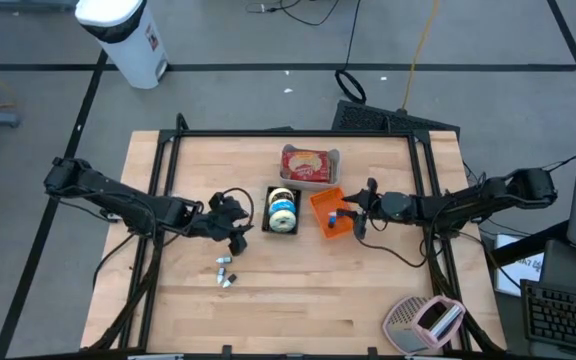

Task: Pick & Place Food Item
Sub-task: Put the purple food coloring into the orange bin, then put the dark green food coloring into the orange bin, then put the green food coloring into the orange bin

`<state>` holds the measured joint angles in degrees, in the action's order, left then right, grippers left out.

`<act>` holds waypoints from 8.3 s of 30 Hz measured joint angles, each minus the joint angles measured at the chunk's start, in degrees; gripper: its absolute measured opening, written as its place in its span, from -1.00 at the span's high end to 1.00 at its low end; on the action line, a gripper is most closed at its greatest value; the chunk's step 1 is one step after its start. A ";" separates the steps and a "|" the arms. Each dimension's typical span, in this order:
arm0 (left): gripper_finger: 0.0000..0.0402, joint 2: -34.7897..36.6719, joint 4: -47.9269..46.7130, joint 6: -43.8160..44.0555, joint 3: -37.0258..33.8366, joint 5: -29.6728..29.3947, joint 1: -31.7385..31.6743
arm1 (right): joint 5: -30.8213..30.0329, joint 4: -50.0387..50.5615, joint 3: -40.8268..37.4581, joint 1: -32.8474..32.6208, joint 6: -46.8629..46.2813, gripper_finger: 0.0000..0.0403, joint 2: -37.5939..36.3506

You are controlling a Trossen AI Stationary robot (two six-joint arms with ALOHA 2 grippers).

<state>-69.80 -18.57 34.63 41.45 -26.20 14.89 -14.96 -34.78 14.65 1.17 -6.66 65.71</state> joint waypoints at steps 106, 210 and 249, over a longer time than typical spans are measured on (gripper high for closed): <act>0.70 -20.35 9.93 -76.94 19.54 -21.89 1.85 | 4.23 -16.02 30.43 -4.02 -19.10 -0.29 28.22; 0.54 -7.01 -9.81 3.34 -8.87 15.69 16.70 | 4.74 15.93 20.57 -8.04 -1.13 -0.11 6.56; 0.54 -11.78 -11.23 -18.75 0.36 -8.82 13.43 | 4.55 14.40 20.57 -8.02 -3.77 -0.11 6.60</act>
<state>-81.58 -29.81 15.89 41.81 -35.01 28.32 -10.41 -20.37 35.22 -6.85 -10.43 72.31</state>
